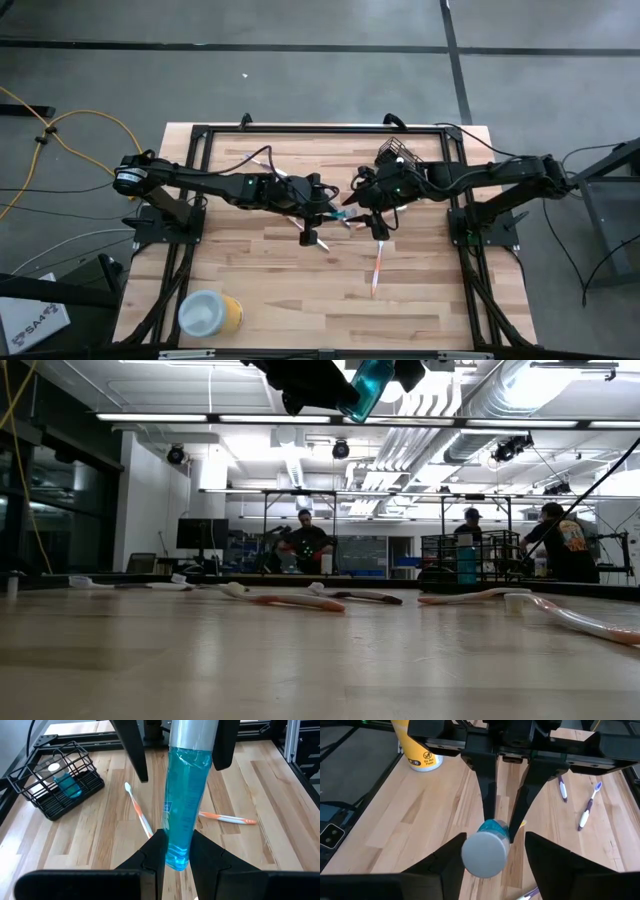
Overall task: Pick & Place toothbrushing station
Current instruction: Put the blue mouthwash bottle into the middle of the black mesh organizer
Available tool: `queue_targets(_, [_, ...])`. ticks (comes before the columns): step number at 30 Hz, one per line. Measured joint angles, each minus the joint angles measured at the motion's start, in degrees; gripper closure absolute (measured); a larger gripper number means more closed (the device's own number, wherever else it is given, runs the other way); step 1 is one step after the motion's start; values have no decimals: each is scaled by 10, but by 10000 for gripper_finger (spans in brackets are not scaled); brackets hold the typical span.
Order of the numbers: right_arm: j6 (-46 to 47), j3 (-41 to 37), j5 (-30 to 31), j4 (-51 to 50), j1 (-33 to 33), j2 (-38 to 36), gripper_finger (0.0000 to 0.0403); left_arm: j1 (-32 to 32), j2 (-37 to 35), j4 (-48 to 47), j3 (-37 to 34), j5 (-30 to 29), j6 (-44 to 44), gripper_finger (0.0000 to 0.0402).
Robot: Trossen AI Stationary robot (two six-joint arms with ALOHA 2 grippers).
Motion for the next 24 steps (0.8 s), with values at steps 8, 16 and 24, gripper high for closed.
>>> queue_targets(8, [0, 0, -2, 0, 0, 0, 223, 0, 0, -1, 0, 0, 0, 337])
queue_targets(16, [1, 0, -2, 0, 0, 0, 195, 0, 0, -18, 0, 0, -3, 337])
queue_targets(24, [2, 0, 1, -12, 0, 0, 190, 0, 0, -23, 0, -7, -5, 337])
